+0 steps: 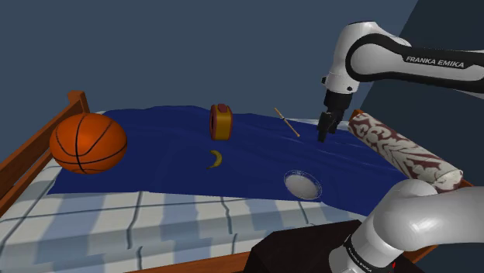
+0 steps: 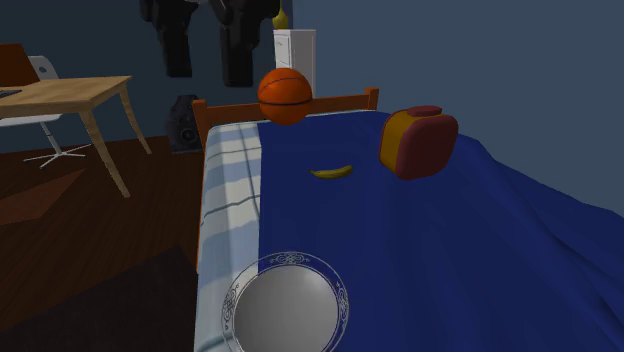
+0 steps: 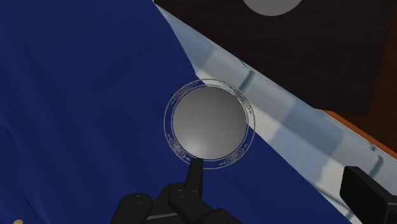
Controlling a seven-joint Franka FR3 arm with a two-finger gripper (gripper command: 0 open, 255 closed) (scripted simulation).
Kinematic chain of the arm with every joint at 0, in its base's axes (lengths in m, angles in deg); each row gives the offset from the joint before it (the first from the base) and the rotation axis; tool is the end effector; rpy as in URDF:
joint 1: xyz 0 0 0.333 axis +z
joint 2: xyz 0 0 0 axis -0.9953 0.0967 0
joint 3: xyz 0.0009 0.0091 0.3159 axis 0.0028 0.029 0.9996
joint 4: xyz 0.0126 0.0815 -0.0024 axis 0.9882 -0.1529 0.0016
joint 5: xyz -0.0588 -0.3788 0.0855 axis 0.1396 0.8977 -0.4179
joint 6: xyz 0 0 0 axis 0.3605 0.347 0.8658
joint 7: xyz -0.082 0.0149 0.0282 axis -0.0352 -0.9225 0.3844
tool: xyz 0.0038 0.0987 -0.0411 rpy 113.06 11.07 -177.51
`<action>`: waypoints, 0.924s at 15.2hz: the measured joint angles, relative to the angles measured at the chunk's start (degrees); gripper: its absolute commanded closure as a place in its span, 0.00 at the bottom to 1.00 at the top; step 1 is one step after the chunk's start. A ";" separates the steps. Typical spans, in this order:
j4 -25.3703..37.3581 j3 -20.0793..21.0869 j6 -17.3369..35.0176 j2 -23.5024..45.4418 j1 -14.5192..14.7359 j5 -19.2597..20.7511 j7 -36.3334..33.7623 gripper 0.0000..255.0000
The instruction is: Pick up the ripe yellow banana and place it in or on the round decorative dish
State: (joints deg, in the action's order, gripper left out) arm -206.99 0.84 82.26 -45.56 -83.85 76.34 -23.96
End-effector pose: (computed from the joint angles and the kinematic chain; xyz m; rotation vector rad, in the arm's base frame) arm 0.3041 -0.0198 0.5413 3.0970 0.2030 -0.2067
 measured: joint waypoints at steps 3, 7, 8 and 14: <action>-0.03 0.21 2.02 2.02 0.19 -0.41 -0.54 0.00; 0.84 1.16 7.99 8.83 0.90 -1.86 -2.43 0.00; 1.47 1.45 9.60 11.07 1.13 -2.27 -2.96 0.00; 5.30 2.80 18.70 23.78 2.12 -4.10 -5.48 0.00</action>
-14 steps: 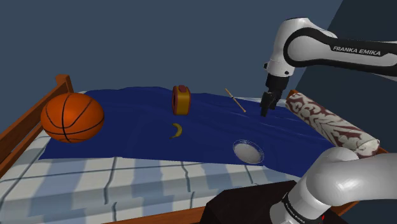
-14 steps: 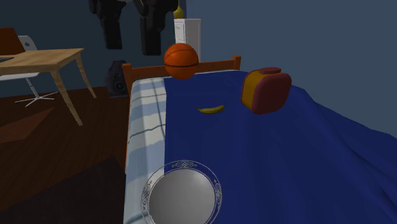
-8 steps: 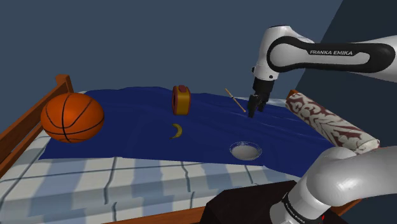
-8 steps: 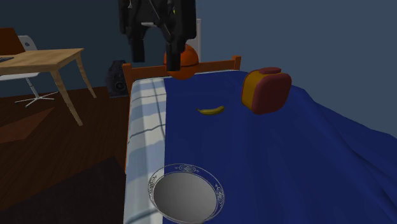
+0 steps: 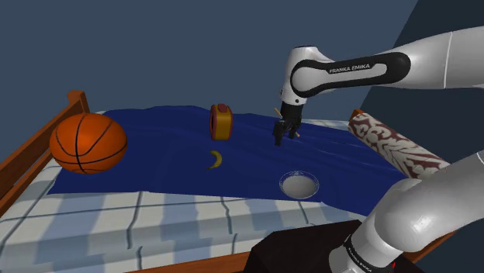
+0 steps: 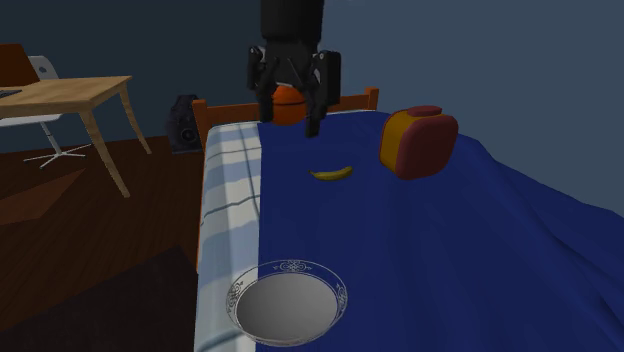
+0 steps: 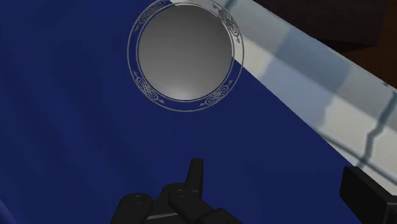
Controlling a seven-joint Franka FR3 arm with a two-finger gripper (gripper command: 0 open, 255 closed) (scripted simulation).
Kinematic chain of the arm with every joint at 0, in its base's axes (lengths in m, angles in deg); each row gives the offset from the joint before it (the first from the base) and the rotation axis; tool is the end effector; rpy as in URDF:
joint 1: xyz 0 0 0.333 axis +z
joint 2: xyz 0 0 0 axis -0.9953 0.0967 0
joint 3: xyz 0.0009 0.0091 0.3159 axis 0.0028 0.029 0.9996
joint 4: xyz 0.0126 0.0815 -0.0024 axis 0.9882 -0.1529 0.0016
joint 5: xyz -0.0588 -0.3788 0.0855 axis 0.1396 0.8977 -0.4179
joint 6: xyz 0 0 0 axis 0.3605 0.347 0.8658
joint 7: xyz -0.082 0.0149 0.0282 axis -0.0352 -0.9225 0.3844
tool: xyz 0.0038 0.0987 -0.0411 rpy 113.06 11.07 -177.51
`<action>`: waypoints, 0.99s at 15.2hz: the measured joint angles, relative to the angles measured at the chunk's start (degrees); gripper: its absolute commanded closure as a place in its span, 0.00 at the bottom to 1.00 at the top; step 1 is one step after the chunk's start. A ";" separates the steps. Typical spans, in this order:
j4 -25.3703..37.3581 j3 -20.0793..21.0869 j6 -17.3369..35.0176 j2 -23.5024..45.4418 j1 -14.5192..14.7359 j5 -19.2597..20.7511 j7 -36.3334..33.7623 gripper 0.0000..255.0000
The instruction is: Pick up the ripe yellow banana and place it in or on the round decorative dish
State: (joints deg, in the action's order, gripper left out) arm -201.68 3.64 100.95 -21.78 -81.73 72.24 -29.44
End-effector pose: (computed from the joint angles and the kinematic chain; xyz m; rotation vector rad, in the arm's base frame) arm 0.4254 0.0233 0.4561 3.1291 0.1624 -0.1974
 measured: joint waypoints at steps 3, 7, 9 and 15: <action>2.55 0.66 4.14 6.59 0.48 -0.72 -1.20 0.00; 7.85 1.24 7.64 15.15 0.93 -1.43 -2.43 0.00; 10.77 1.62 9.28 19.60 1.27 -1.74 -3.22 0.00; 21.15 2.26 12.27 32.63 2.06 -2.26 -5.05 0.00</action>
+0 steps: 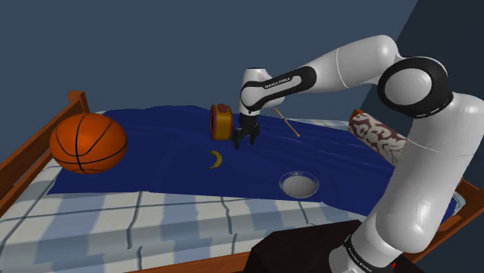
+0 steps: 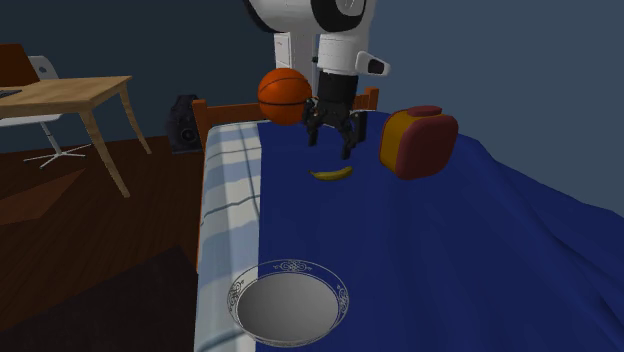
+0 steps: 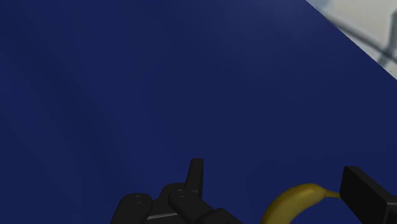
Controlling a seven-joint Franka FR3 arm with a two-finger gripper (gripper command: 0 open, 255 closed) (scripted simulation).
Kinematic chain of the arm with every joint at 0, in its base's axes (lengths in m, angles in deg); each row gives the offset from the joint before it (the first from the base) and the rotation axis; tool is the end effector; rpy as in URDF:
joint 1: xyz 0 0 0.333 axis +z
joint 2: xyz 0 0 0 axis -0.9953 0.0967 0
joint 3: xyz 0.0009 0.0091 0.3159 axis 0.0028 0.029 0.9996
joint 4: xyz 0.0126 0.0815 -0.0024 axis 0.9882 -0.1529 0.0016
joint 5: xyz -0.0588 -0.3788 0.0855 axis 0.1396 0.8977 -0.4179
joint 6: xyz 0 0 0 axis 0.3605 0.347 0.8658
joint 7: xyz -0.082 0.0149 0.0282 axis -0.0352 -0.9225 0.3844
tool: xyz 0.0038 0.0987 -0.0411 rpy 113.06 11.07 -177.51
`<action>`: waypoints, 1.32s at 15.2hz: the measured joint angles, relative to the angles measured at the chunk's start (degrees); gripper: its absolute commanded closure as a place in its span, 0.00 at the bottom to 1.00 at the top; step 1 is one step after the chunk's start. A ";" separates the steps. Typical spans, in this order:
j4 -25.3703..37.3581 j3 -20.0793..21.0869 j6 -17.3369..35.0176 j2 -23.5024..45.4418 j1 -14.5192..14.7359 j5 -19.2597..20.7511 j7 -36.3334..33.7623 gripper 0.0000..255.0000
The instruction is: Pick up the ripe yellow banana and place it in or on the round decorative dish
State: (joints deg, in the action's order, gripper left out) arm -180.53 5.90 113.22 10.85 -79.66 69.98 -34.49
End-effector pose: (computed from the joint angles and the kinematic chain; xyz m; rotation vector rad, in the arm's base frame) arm 0.5783 0.0768 0.3482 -3.1004 -0.1080 0.1788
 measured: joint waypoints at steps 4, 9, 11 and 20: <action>9.10 0.26 0.17 9.05 0.60 -0.17 -1.17 0.00; 21.94 0.45 -0.67 20.71 1.37 -0.33 -2.49 0.00; 27.99 0.53 -1.65 25.62 1.79 -0.38 -3.10 0.00; 33.76 0.53 0.57 33.51 2.27 -0.39 -3.45 0.00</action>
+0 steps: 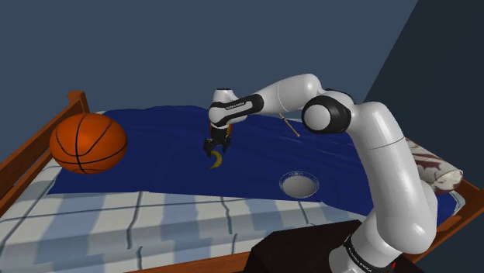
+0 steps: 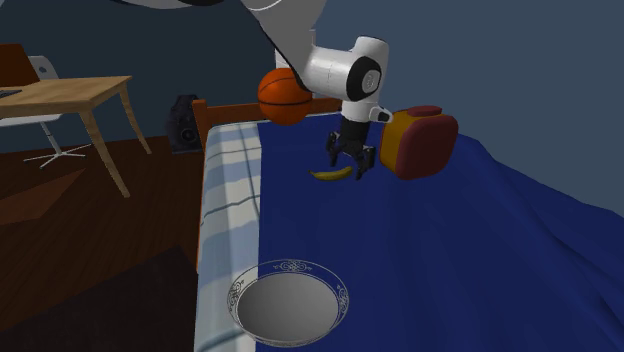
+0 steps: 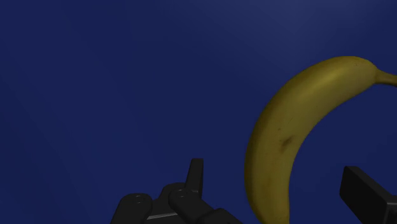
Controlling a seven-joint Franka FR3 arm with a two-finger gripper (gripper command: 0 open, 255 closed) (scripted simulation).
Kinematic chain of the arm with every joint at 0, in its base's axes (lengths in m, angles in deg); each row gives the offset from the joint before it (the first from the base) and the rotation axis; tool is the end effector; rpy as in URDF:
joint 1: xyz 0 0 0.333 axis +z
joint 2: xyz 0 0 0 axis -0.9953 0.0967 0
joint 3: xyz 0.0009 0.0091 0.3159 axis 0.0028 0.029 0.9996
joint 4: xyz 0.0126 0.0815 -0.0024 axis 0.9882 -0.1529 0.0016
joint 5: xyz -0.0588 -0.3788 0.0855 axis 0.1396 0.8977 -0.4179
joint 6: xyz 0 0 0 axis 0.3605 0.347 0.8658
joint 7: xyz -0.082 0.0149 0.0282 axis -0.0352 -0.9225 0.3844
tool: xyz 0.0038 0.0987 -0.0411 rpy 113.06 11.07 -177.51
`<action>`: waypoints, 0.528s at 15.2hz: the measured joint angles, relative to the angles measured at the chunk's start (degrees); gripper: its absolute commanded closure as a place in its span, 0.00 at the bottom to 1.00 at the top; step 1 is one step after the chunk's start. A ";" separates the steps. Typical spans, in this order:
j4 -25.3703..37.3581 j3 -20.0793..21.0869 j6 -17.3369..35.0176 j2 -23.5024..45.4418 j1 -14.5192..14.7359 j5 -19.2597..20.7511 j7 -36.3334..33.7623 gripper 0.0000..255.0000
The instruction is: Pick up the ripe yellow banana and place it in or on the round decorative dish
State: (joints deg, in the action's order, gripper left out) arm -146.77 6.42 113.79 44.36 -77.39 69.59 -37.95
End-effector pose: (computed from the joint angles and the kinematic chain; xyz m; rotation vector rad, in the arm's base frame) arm 0.7110 0.1228 0.2209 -3.0709 -0.0609 0.1643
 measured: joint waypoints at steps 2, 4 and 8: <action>-0.22 0.00 0.35 0.13 0.01 0.00 0.01 0.00; -0.27 0.00 0.45 0.16 0.02 0.00 0.00 0.00; -0.27 0.00 0.47 0.18 0.02 0.00 0.00 1.00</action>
State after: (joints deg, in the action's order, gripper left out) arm -147.04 6.42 114.26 44.53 -77.37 69.59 -37.95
